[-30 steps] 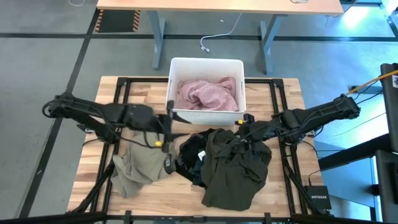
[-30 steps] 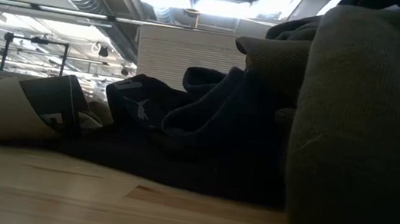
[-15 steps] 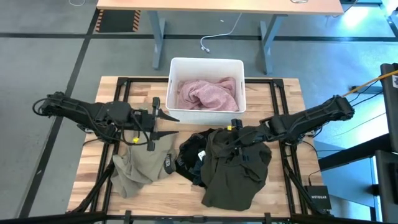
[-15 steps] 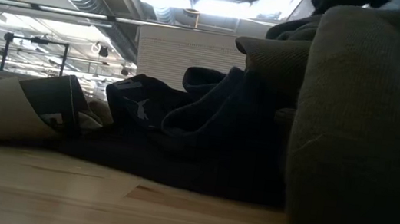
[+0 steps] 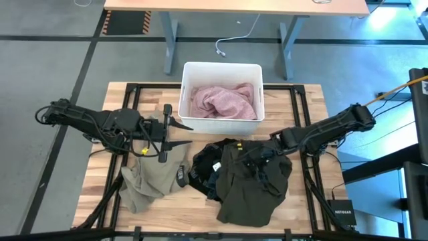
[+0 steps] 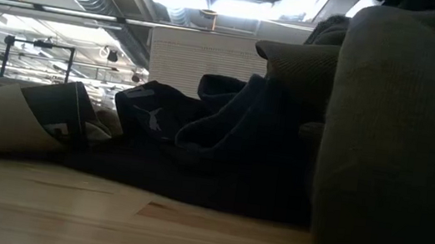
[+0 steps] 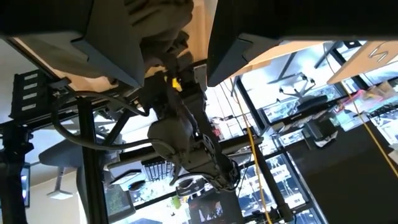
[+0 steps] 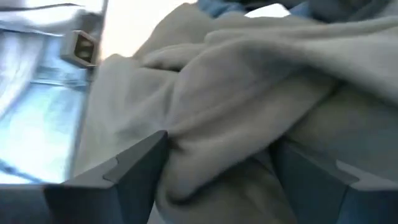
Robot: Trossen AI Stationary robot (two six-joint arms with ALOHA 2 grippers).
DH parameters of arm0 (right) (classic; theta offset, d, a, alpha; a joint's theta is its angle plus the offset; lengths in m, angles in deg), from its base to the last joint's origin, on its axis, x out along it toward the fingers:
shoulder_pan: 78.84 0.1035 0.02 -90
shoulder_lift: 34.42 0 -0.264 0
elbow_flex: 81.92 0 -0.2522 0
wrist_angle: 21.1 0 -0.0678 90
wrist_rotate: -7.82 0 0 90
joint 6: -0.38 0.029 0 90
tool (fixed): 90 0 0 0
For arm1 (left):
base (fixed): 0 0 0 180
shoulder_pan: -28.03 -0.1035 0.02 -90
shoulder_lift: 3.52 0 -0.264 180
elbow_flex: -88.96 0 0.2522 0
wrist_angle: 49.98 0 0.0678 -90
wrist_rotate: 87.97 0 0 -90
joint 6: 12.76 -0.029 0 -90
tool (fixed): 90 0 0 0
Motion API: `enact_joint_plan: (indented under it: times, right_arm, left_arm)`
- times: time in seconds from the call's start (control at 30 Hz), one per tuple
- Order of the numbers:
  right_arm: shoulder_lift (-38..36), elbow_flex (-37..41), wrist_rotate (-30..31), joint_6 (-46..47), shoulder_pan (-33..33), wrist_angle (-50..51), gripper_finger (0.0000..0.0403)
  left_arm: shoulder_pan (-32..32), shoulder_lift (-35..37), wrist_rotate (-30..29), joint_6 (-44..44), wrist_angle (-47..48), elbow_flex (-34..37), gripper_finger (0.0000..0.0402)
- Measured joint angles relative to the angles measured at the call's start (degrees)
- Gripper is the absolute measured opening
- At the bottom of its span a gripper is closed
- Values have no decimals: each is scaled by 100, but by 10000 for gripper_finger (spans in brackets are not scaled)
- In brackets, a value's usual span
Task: Sort clothes
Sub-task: Put the black hoodie into the white laundry bin
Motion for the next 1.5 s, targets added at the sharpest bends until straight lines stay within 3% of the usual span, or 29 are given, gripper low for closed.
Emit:
enact_joint_plan:
  times: [0.23,0.43,0.7,0.83,1.07,1.5]
  right_arm:
    - [328,0,204,-3,301,-186,301]
    - [855,-2,1139,-314,724,-597,301]
    - [1510,-34,2435,-248,881,-299,294]
    - [1626,-28,2557,-251,870,-263,239]
    - [1563,-19,2918,-145,872,-174,47]
    - [578,-1501,4226,-645,1285,666,45]
  left_arm:
    - [0,0,-2,41,18,0,170]
    - [0,0,-2,93,26,0,170]
    - [0,0,-2,157,26,-2,170]
    - [0,0,-2,172,26,-2,170]
    - [0,0,-2,170,26,-2,170]
    - [0,0,-2,170,5,-2,170]
